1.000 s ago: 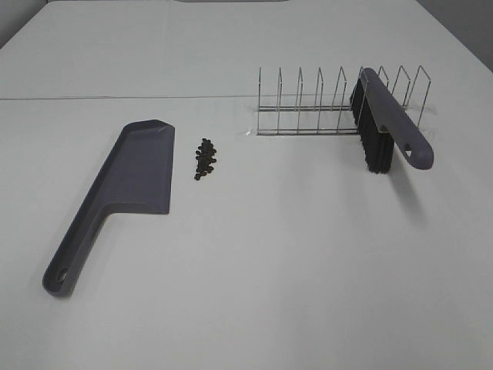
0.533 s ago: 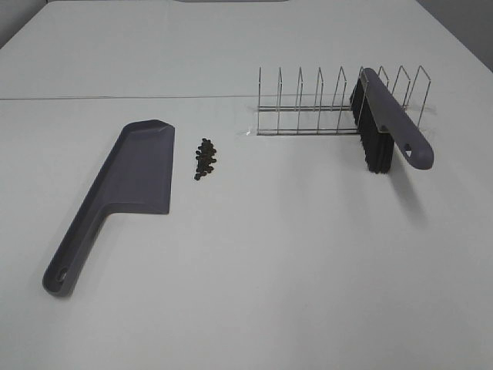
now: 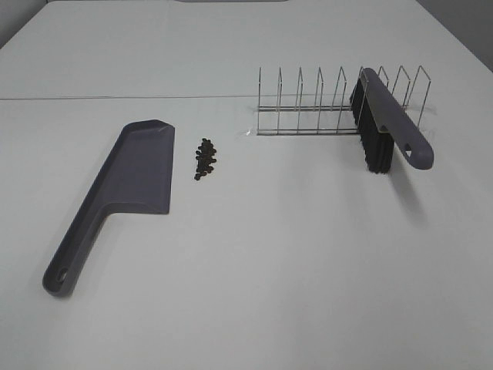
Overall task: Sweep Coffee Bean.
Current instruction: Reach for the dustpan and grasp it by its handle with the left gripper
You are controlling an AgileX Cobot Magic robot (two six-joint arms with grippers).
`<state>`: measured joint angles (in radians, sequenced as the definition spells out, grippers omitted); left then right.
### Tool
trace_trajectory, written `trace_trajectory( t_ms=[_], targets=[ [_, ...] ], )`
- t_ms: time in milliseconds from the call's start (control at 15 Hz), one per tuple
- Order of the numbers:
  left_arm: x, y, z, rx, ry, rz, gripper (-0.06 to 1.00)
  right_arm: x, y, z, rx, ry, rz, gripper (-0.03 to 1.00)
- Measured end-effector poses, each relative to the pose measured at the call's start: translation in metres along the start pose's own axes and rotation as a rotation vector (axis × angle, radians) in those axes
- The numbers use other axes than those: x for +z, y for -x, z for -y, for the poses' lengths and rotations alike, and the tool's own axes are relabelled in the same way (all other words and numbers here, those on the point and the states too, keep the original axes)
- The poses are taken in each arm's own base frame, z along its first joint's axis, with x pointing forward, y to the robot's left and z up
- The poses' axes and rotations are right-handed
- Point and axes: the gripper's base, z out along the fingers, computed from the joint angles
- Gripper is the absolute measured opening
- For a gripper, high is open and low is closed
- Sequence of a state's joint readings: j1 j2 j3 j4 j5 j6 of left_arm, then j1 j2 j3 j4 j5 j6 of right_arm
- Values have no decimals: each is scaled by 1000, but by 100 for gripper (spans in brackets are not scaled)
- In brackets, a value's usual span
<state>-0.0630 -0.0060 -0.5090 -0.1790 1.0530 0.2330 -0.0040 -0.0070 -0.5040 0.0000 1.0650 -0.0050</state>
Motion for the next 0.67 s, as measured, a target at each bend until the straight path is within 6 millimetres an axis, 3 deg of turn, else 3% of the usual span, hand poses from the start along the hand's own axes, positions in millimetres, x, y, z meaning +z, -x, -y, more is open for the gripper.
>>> trace_trajectory(
  t_ms=[667],
  targets=[
    [0,1,4,-23,-39,9,53,0,0,0,0,0,0,68]
  ],
)
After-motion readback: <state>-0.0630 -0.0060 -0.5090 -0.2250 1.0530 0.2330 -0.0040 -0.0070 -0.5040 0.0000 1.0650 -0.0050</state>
